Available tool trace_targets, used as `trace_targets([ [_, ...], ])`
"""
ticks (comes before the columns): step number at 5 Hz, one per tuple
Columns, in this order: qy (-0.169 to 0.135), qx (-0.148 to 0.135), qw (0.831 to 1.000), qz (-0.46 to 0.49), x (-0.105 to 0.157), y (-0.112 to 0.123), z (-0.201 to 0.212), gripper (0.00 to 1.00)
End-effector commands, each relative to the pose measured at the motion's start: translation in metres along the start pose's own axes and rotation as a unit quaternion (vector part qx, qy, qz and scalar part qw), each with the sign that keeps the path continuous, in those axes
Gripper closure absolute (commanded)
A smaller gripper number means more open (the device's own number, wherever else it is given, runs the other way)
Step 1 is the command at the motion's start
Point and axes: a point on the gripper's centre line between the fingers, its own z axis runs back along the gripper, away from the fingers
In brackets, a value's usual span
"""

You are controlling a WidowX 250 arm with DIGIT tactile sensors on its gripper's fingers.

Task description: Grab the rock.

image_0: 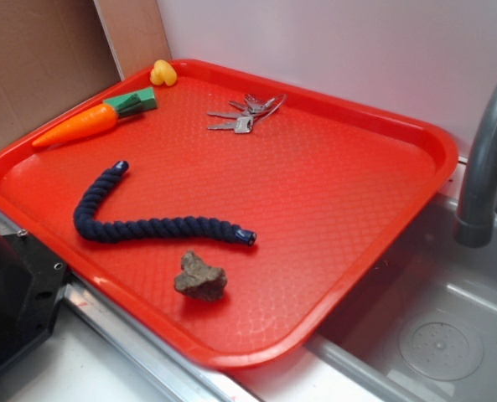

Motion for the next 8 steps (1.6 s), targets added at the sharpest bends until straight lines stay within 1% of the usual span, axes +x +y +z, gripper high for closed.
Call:
trace_targets([
  [1, 0.024, -0.032, 0.994, 0.098, -0.015, -0.056, -0.087, 0.0],
  [2, 0.024, -0.027, 0.996, 0.085, -0.016, -0.085, -0.125, 0.0],
  [3, 0.039, -0.052, 0.996, 0.059, -0.012, -0.105, -0.155, 0.0],
  [4, 0.043, -0.039, 0.998, 0.035, -0.006, -0.12, -0.174, 0.0],
  [7, 0.043, -0.039, 0.998, 0.035, -0.006, -0.12, -0.174, 0.0],
  [8, 0.059, -0.047, 0.996, 0.036, -0.002, -0.115, -0.194, 0.0],
])
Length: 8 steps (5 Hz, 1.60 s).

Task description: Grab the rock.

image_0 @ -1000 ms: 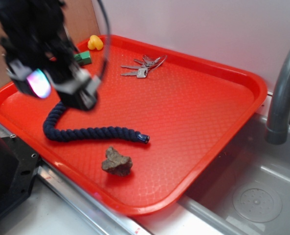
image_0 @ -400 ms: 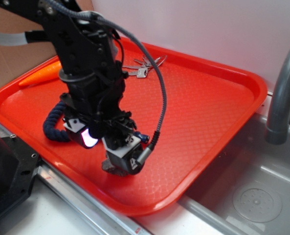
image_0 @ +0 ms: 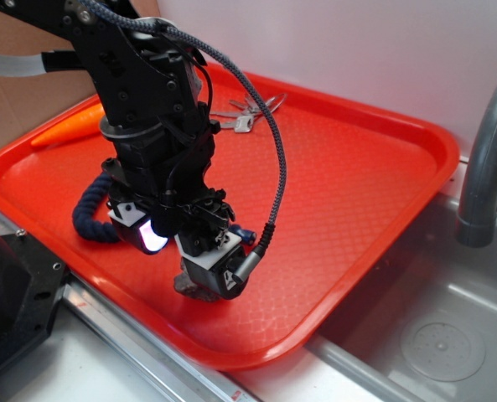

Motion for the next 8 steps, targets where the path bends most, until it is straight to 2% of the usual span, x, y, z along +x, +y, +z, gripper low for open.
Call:
trace_targets([
  [1, 0.022, -0.009, 1.0, -0.019, 0.012, -0.014, -0.028, 0.0],
  [2, 0.035, -0.001, 0.999, -0.024, 0.013, -0.018, -0.036, 0.0],
  [3, 0.043, 0.003, 0.999, -0.017, 0.009, -0.017, -0.036, 0.27],
  [4, 0.038, -0.006, 0.999, -0.011, 0.005, -0.012, -0.018, 1.0],
  [5, 0.019, -0.004, 1.0, 0.001, 0.003, 0.01, 0.034, 1.0],
  [6, -0.009, -0.026, 0.998, 0.058, 0.011, 0.054, 0.088, 1.0],
  [7, -0.045, -0.008, 0.991, 0.125, 0.023, 0.096, 0.144, 1.0],
  [8, -0.076, 0.006, 0.985, 0.153, 0.04, 0.135, 0.172, 1.0],
])
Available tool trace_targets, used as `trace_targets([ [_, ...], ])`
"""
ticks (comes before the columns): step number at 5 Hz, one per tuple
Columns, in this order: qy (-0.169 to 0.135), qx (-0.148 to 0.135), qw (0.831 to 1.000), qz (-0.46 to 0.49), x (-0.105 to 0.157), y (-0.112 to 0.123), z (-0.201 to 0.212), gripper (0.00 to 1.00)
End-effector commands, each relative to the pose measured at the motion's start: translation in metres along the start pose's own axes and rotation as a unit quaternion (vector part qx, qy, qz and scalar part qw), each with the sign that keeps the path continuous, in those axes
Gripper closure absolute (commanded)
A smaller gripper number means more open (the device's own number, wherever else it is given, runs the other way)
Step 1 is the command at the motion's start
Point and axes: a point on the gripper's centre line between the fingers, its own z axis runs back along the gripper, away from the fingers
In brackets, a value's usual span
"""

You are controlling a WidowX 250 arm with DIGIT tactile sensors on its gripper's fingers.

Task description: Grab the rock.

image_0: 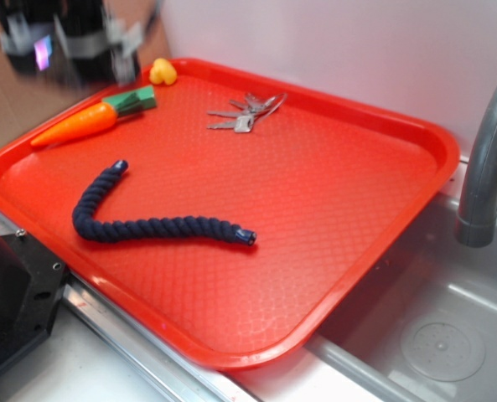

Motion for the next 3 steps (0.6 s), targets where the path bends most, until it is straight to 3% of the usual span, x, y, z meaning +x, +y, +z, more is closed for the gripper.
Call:
trace_targets([
  [1, -0.088, 0.027, 0.996, -0.004, 0.044, 0.03, 0.055, 1.0],
  [2, -0.109, 0.011, 0.993, -0.033, 0.051, 0.038, 0.058, 1.0],
  [3, -0.105, -0.003, 0.993, -0.059, 0.058, 0.036, 0.049, 1.0],
])
